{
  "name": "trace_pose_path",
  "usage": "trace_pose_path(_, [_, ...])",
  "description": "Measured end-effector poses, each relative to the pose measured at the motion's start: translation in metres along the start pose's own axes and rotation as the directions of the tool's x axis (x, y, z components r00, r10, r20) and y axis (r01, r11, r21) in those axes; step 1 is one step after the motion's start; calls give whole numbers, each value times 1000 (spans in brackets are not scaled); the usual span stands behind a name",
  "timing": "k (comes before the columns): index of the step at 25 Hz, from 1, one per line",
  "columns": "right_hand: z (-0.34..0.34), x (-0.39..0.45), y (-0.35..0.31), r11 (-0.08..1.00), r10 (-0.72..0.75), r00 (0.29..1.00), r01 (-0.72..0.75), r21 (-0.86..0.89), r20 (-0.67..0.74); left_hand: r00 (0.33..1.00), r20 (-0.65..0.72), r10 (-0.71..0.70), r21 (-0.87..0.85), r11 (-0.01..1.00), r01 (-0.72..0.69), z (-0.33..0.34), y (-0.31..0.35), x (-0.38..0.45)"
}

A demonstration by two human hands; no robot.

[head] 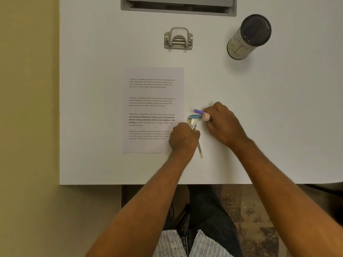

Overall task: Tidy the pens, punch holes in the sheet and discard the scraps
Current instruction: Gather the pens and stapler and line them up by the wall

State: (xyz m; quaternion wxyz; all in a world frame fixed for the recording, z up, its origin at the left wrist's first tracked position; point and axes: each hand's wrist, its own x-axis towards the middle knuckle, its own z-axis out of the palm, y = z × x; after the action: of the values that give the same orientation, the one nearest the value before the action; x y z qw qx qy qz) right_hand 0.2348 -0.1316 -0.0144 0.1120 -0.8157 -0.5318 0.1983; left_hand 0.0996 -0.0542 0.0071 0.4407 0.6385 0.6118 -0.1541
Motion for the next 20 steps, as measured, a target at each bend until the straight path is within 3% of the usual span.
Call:
trace_pose_path(7, [9,-2,0,994,78,997,-80,-76,-25,1000,-1,-3,-143,990,3,-9,0,-8])
trace_pose_path(10, [-1,-5,-13,982,102,995,-103,161,14,998,-17,59,-264,963,-61,-29,0,-7])
trace_pose_path(12, [-9,-3,-32,894,187,977,-214,393,106,996,8,86,-372,925,-77,-45,1,-5])
trace_pose_path(15, [-13,7,-74,681,255,936,-351,643,242,991,96,92,-567,823,-22,-66,-6,1])
trace_pose_path(17, [-14,17,-101,580,268,925,-379,721,271,987,126,101,-649,761,5,-83,-16,4])
trace_pose_path(20, [-13,36,-139,518,283,902,-429,740,325,984,120,129,-702,712,-8,-117,-32,11])
